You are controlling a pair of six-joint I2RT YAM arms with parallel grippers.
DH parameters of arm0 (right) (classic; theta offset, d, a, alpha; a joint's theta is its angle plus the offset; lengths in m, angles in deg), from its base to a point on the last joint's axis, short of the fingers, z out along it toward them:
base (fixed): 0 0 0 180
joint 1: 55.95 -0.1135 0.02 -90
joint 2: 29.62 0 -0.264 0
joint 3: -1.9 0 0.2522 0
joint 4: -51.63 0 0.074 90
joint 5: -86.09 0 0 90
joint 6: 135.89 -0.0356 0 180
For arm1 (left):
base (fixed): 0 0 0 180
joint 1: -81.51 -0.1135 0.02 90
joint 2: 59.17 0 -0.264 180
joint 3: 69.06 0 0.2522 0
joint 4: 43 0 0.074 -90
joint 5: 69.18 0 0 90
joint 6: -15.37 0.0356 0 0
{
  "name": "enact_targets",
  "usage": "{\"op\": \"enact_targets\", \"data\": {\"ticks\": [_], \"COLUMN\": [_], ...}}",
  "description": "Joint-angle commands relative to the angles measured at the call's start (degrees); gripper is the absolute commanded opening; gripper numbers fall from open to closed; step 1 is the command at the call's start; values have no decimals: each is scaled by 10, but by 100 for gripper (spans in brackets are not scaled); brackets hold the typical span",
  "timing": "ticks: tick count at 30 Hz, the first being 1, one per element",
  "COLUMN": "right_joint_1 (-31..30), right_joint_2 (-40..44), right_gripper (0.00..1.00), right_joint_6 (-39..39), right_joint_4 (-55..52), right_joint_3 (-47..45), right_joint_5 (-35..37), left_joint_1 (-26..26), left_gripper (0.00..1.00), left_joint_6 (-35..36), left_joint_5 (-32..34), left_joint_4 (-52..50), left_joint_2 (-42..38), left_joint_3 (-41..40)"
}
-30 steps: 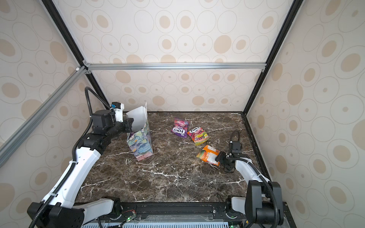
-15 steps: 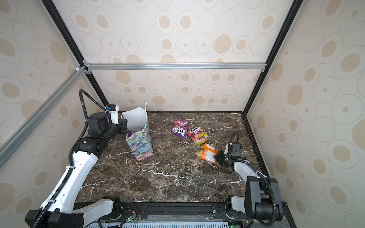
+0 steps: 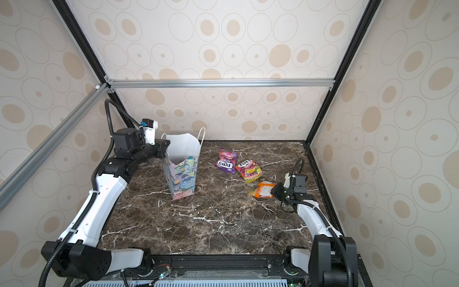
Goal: Place the snacks into the paper bag
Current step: Move the paper bag to the center of the table, then pick up the snack from the middle-right of the table.
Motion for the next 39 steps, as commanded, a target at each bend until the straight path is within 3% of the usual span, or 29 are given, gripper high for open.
{"op": "enact_targets", "data": {"ticks": [1, 8, 14, 17, 19, 23, 27, 32, 35, 39], "right_joint_1": [2, 1, 2, 1, 0, -3, -6, -29, -69, -140], "right_joint_2": [12, 21, 39, 48, 56, 82, 113, 114, 109, 80], "right_gripper": [0, 0, 0, 0, 0, 0, 0, 0, 0, 0], "right_joint_6": [21, 33, 47, 51, 58, 88, 95, 124, 141, 167], "right_joint_4": [-25, -24, -31, -34, -38, -86, -111, -140, -138, -140], "right_joint_3": [22, 24, 39, 47, 51, 75, 109, 208, 278, 384], "right_joint_5": [17, 33, 54, 53, 54, 75, 62, -4, -28, -38], "left_joint_1": [14, 94, 119, 120, 120, 119, 119, 116, 113, 95], "left_gripper": [0, 0, 0, 0, 0, 0, 0, 0, 0, 0], "left_joint_6": [5, 21, 4, 27, 48, 75, 66, 69, 78, 74], "left_joint_5": [-79, -154, -190, -198, -167, -81, -40, 10, 37, 24], "left_joint_4": [-11, -114, -116, -121, -125, -100, -47, -12, -3, 6], "left_joint_2": [44, 180, 214, 197, 168, 77, 2, -39, -46, -50], "left_joint_3": [98, 323, 397, 363, 308, 130, -6, -71, -77, -82]}}
